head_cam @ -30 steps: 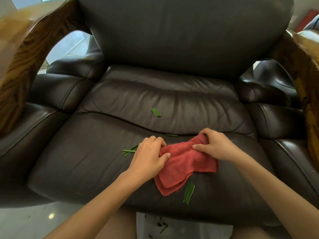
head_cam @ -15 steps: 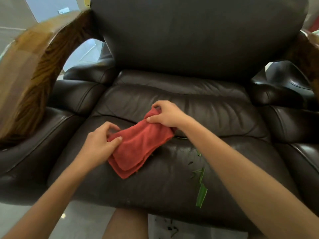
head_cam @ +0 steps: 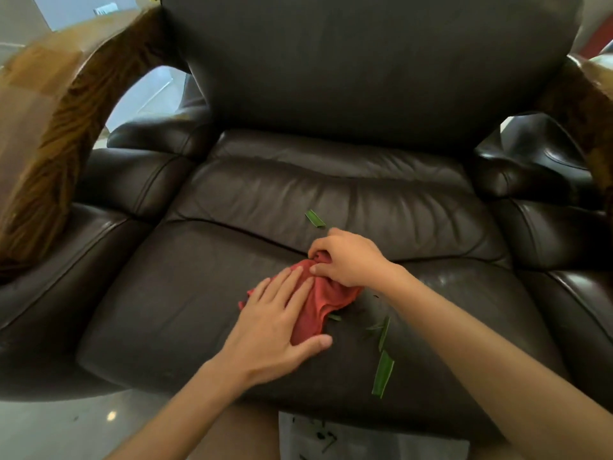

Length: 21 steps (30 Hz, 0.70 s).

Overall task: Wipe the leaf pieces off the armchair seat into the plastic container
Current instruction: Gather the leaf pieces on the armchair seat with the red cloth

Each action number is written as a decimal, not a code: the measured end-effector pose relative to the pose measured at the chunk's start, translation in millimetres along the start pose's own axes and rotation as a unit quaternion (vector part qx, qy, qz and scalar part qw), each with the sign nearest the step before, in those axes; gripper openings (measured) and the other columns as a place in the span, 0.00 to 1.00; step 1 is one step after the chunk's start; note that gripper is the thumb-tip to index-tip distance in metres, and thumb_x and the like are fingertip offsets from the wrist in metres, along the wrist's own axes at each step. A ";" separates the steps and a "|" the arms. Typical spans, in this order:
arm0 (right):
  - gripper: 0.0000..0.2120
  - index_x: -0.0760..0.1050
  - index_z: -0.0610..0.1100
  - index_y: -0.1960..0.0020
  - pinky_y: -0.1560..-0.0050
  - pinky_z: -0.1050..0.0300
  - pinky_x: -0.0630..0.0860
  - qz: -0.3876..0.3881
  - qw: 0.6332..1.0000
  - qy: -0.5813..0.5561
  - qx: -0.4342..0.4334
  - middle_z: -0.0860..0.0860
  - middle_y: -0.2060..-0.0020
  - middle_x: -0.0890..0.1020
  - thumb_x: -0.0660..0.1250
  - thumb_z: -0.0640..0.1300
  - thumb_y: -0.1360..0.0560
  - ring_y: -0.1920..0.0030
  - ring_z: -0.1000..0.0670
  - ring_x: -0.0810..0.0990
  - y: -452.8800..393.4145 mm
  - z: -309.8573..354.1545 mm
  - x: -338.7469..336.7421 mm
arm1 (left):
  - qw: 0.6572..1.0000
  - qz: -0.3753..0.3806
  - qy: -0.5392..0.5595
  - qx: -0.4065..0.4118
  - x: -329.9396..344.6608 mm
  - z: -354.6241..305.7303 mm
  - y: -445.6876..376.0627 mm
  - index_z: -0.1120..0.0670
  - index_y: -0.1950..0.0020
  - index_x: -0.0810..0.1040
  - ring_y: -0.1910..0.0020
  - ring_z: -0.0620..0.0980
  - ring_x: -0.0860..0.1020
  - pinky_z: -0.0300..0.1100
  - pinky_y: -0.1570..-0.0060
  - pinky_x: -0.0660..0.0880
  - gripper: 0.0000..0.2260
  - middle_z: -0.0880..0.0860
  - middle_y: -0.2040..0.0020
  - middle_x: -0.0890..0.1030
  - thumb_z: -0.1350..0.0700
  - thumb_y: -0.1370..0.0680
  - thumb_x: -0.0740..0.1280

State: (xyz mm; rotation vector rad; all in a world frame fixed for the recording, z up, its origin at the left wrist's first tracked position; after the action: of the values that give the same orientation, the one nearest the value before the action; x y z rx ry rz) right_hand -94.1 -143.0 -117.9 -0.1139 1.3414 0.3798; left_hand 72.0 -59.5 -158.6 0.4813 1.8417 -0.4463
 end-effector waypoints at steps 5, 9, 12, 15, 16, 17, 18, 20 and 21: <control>0.12 0.76 0.57 0.47 0.53 0.54 0.68 0.027 0.999 0.007 0.029 0.52 0.52 0.73 0.66 0.58 0.29 0.45 0.45 0.76 40.6 -30.7 -12.5 | 0.997 0.005 -0.001 0.076 12.4 -35.4 0.0 0.50 0.24 0.53 0.25 0.47 0.46 0.47 0.27 0.46 0.37 0.52 0.23 0.54 0.38 0.30 0.58; 0.08 0.78 0.54 0.50 0.47 0.52 0.74 0.065 0.998 -0.017 0.020 0.53 0.53 0.79 0.67 0.51 0.28 0.46 0.48 0.77 49.3 -40.9 -27.8 | 0.993 -0.017 0.046 0.106 6.9 -44.0 -0.2 0.52 0.28 0.65 0.28 0.51 0.64 0.43 0.31 0.58 0.32 0.53 0.27 0.67 0.46 0.32 0.61; 0.05 0.80 0.51 0.53 0.47 0.52 0.75 0.038 0.994 -0.096 0.023 0.52 0.55 0.83 0.68 0.46 0.28 0.51 0.50 0.79 45.8 -46.3 -37.1 | 0.993 -0.033 0.057 0.103 0.2 -43.3 -3.7 0.54 0.30 0.68 0.31 0.51 0.69 0.42 0.32 0.62 0.29 0.53 0.30 0.71 0.50 0.32 0.62; 0.05 0.80 0.50 0.54 0.49 0.58 0.72 -0.025 0.986 -0.158 0.039 0.51 0.55 0.83 0.68 0.43 0.28 0.51 0.52 0.79 35.0 -52.6 -41.7 | 0.992 -0.048 0.076 0.084 -10.3 -37.1 -13.8 0.57 0.33 0.71 0.34 0.52 0.73 0.40 0.34 0.64 0.27 0.54 0.34 0.75 0.57 0.33 0.64; 0.05 0.80 0.49 0.53 0.49 0.59 0.71 -0.054 0.981 -0.183 0.043 0.52 0.55 0.83 0.67 0.43 0.28 0.51 0.52 0.78 30.2 -54.2 -41.7 | 0.992 -0.061 0.080 0.074 -14.1 -33.5 -19.0 0.59 0.34 0.73 0.36 0.53 0.75 0.39 0.35 0.67 0.27 0.56 0.36 0.77 0.60 0.34 0.64; 0.05 0.80 0.49 0.53 0.48 0.59 0.71 -0.086 0.973 -0.209 0.048 0.53 0.55 0.82 0.67 0.42 0.28 0.50 0.53 0.78 25.1 -55.0 -41.1 | 0.991 -0.078 0.084 0.062 -18.0 -29.6 -24.8 0.60 0.36 0.74 0.39 0.55 0.76 0.40 0.37 0.68 0.26 0.57 0.38 0.79 0.63 0.35 0.64; 0.05 0.80 0.48 0.53 0.49 0.59 0.70 -0.121 0.963 -0.235 0.052 0.53 0.56 0.82 0.67 0.42 0.27 0.50 0.53 0.78 19.9 -55.4 -39.9 | 0.990 -0.096 0.087 0.048 -21.7 -25.3 -31.1 0.61 0.37 0.75 0.41 0.56 0.78 0.41 0.39 0.69 0.26 0.59 0.40 0.80 0.65 0.36 0.65; 0.05 0.80 0.47 0.52 0.50 0.61 0.68 -0.184 0.942 -0.271 0.070 0.54 0.57 0.81 0.67 0.41 0.27 0.50 0.53 0.78 9.9 -55.2 -36.4 | 0.988 -0.124 0.086 0.018 -28.2 -14.9 -44.2 0.62 0.38 0.76 0.42 0.58 0.78 0.44 0.41 0.72 0.26 0.60 0.41 0.80 0.71 0.36 0.64; 0.05 0.79 0.47 0.52 0.51 0.61 0.68 -0.205 0.936 -0.273 0.084 0.53 0.57 0.81 0.67 0.42 0.27 0.50 0.52 0.78 5.9 -56.0 -33.5 | 0.988 -0.131 0.086 0.004 -30.5 -8.8 -51.1 0.62 0.38 0.76 0.42 0.58 0.78 0.46 0.41 0.74 0.26 0.60 0.41 0.80 0.72 0.35 0.63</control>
State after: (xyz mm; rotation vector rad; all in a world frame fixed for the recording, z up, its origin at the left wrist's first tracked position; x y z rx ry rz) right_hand -153.8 -160.9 -97.8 -0.1302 0.7654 -0.0640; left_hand 46.8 -101.4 -123.5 0.2911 2.0823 -0.6046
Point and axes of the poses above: each hand's wrist, its own y-axis away from the middle knuckle, its own x-axis out of the palm, z = x × y, the point moved 1 cm from there along -y, towards the middle knuckle
